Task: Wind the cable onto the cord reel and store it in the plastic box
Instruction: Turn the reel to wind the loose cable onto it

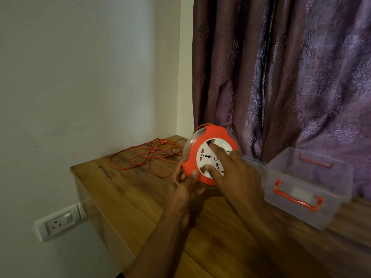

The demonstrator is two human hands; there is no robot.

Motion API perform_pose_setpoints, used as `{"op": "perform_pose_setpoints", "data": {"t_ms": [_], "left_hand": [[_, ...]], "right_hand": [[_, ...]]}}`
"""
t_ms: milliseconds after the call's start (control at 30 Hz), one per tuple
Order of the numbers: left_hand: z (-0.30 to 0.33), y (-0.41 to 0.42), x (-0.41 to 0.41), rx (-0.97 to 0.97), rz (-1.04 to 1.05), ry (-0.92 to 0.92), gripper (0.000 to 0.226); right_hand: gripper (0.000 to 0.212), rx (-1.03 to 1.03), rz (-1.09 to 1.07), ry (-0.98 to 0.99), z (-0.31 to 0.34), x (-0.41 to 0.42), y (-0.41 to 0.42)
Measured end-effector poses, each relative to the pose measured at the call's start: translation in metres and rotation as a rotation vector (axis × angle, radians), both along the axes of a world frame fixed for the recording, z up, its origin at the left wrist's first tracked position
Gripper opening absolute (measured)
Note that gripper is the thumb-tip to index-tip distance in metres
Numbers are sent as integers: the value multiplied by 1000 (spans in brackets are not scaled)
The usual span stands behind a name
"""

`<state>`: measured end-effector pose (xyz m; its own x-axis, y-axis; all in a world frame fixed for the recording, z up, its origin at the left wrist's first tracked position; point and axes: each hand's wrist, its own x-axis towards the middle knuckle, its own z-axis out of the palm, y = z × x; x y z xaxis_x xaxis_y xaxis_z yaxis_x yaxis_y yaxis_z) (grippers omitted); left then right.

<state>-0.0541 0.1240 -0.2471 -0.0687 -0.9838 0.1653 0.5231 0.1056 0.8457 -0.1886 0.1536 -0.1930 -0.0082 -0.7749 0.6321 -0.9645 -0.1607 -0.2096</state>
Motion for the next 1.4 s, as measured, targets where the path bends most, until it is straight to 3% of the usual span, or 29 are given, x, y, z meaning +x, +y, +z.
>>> {"op": "perform_pose_setpoints", "data": {"t_ms": [200, 367, 600, 967, 1267, 1400], "left_hand": [[1, -1, -2, 16, 21, 5, 64], [0, -2, 1, 18, 33, 22, 62], [1, 0, 1, 4, 30, 7, 71], [4, 2, 2, 1, 17, -8, 72], [1, 0, 1, -12, -11, -10, 52], [1, 1, 1, -26, -11, 8, 62]], "right_hand": [[54, -26, 27, -85, 4, -1, 2], [54, -29, -13, 81, 9, -2, 5], [53, 104, 205, 339, 11, -7, 7], [45, 108, 217, 337, 11, -14, 6], [56, 99, 165, 273, 11, -16, 7], [58, 34, 106, 192, 6, -13, 3]]}}
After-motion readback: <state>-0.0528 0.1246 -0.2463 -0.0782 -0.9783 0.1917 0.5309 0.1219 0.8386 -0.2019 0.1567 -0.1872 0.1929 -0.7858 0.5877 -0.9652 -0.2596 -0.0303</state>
